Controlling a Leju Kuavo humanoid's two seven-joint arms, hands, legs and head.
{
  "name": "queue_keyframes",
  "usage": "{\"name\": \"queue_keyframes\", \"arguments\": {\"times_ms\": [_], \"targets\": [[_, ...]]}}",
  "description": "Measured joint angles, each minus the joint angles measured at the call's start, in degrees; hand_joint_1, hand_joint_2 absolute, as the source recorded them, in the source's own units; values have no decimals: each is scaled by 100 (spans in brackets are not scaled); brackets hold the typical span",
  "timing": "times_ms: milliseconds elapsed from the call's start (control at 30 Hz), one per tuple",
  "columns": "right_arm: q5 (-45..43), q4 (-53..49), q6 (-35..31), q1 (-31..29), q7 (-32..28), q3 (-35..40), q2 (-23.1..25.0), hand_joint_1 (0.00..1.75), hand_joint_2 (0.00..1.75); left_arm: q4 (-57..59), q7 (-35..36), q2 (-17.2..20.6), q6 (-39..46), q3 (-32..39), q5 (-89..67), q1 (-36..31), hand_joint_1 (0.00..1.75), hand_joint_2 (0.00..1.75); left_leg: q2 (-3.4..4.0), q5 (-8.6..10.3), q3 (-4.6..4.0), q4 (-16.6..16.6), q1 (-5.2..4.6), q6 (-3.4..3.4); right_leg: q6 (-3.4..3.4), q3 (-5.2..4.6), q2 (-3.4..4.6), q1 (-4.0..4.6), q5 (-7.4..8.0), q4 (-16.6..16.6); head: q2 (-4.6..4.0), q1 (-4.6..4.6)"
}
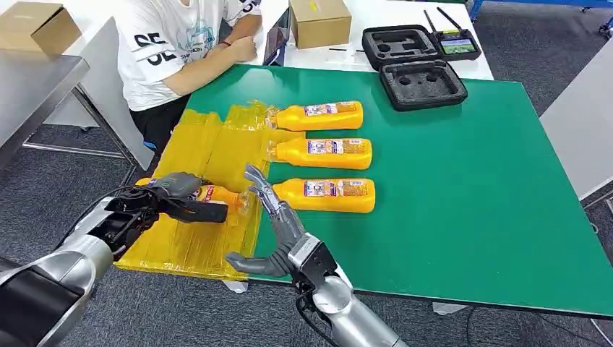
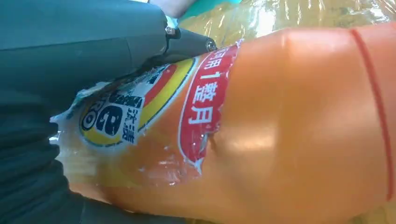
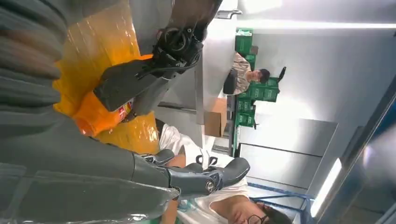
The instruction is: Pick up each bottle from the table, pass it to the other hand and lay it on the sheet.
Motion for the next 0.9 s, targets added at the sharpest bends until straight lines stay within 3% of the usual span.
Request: {"name": "queue_keyframes", "arguments": {"times_ms": [333,367,400,900], "targets": [[0,0,0,0,0,0,0,0,175,4,0,4,0,0,0,-1,175,175,0,0,0,0,0,0,0,0,0,0,0,0,2,0],[0,0,0,0,0,0,0,0,175,7,0,7,0,0,0,-1,0,175,1,0,0,0,0,0,0,0,0,0,0,0,2,0],[0,0,0,0,0,0,0,0,175,13,0,7,0,0,0,-3,0,0,1,0,0,0,0,0,0,0,0,0,0,0,2,2],[17,20,-35,12,131,-7,0,0,175,24,-590,57,-553,33,962,43,0,0,-1,0,9,-1,0,0,0,11,0,0,0,0,2,2]]}}
